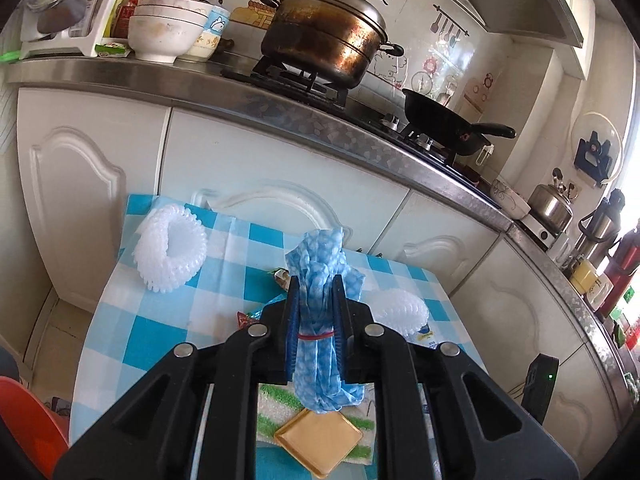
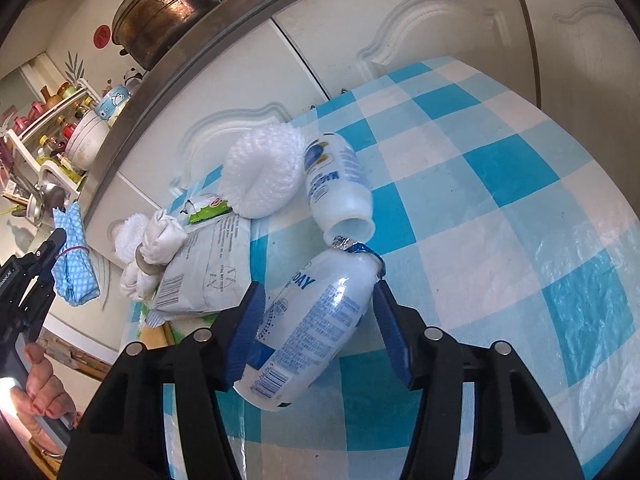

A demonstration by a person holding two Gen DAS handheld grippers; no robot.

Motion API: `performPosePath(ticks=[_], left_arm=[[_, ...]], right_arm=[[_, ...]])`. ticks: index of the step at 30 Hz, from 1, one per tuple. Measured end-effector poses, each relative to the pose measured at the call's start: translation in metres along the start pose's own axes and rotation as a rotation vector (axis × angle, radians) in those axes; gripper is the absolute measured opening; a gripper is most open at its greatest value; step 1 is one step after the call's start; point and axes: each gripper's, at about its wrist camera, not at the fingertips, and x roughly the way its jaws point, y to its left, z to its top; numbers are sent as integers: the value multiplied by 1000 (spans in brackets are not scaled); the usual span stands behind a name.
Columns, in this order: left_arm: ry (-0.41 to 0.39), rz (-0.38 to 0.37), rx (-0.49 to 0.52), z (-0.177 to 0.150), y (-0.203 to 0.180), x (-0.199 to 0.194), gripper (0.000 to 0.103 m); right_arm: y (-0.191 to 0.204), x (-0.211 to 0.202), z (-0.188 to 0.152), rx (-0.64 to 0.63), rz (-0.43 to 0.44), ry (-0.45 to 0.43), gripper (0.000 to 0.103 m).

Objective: Collect trash
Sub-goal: 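Lift the blue cloth bundle with the left gripper while the right gripper grasps the white bottle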

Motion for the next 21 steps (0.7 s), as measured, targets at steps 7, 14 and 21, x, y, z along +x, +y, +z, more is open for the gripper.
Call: performPosePath(ticks=[7,14,21], left_arm=[[-7,-14,-52,-17,12,-26,16],[-11,-9,-84,-29,23,-44,16],[-20,24,-89,-34,28,-49,16]], right_arm=[[-3,-18,-7,-5,40,-31,46],[-39,-58,49,-21,-53,-193,46],[-111,0,136,9,-177,-51,46]])
